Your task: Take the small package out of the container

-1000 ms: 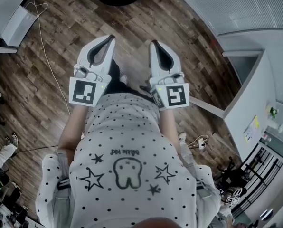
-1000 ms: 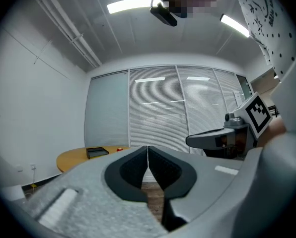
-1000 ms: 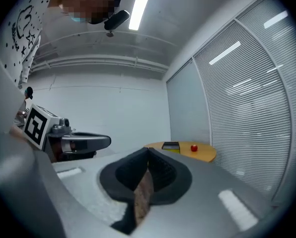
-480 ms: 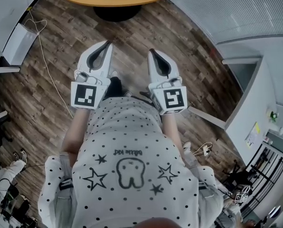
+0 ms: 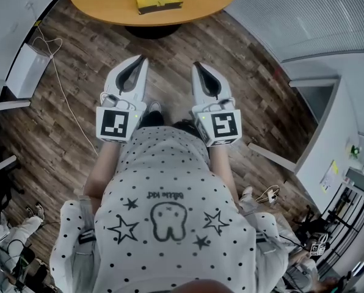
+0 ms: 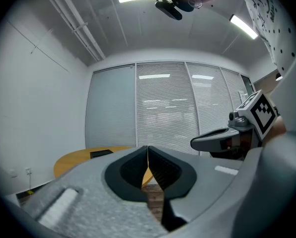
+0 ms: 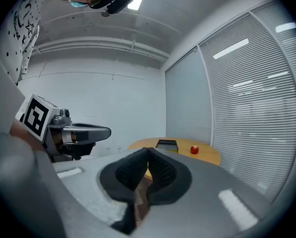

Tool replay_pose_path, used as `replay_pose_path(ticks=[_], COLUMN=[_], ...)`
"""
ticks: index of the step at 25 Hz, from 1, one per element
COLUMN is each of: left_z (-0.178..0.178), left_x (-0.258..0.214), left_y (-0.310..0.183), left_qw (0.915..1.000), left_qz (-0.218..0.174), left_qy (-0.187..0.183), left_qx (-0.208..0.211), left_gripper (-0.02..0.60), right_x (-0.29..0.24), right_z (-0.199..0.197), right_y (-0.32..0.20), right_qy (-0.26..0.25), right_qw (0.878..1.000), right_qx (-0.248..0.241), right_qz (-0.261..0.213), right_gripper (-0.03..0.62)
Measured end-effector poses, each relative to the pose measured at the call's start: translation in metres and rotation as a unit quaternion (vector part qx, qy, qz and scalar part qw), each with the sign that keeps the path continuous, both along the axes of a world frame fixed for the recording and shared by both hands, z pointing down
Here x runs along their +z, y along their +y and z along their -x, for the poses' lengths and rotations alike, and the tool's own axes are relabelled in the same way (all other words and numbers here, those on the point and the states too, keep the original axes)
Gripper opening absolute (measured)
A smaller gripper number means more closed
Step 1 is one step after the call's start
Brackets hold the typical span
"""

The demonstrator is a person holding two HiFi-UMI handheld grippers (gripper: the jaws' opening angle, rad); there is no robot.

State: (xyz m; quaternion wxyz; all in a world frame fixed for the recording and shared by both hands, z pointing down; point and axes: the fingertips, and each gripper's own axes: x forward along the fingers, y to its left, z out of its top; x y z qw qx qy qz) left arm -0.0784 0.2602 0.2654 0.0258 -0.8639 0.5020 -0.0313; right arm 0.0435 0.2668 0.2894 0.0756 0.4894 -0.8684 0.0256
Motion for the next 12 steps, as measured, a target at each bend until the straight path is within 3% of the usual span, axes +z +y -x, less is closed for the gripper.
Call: replay_pose_path(ticks=[12], left_z=[0.021], left_x=[0.009], left_y=[-0.023], left_qw=[1.0], left_qz=[0.005], left_qy=[0.003], left_qx=[-0.006], left_gripper=[0.012], right_x=[0.0], right_z=[0.011], right_y=[-0.024], right_qy=[-0.015], right_qw=[1.0], right_qx=[0.016], right_qz=[0.003], right_gripper=[0.003])
